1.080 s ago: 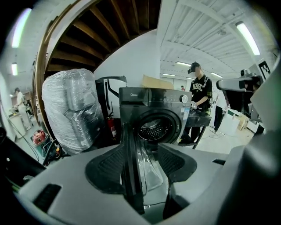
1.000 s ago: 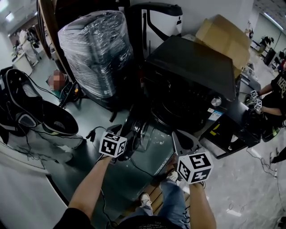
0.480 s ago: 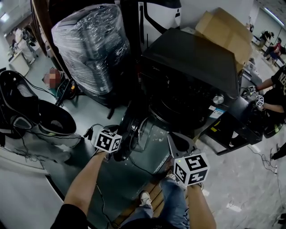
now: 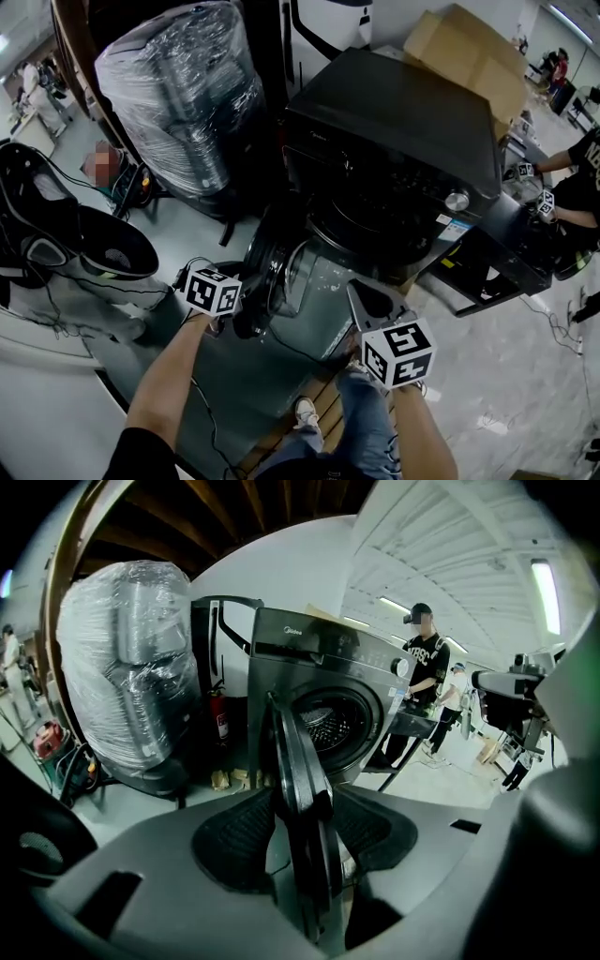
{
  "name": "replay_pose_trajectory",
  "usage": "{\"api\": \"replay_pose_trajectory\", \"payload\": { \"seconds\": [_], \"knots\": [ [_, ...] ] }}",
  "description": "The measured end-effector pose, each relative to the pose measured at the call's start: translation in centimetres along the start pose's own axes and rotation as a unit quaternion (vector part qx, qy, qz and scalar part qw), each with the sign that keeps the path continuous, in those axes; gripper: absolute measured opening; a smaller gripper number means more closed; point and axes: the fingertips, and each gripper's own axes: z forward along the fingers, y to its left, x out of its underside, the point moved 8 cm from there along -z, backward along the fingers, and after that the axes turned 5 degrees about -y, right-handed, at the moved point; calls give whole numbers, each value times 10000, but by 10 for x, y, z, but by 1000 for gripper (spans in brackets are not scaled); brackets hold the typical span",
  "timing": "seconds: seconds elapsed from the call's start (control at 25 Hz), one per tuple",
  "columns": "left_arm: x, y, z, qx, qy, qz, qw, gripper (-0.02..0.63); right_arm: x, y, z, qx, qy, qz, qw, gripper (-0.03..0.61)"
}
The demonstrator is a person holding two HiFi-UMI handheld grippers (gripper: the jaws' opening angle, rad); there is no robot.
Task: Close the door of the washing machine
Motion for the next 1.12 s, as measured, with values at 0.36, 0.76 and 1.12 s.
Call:
{"api": "replay_pose_trajectory", "payload": {
  "seconds": [0.36,0.76,1.12],
  "knots": [
    [-1,-23,5,-21,-41,-254,9997,202,1,-2,-6,16,-23,58,10000,20],
    [-11,-80,33,-38,-70,-930,9956,179,5,-19,-23,287,-116,212,9993,20],
    [-23,-125,72,-113,-76,-2048,9787,190,14,-55,-44,773,-154,467,9958,20]
  ]
}}
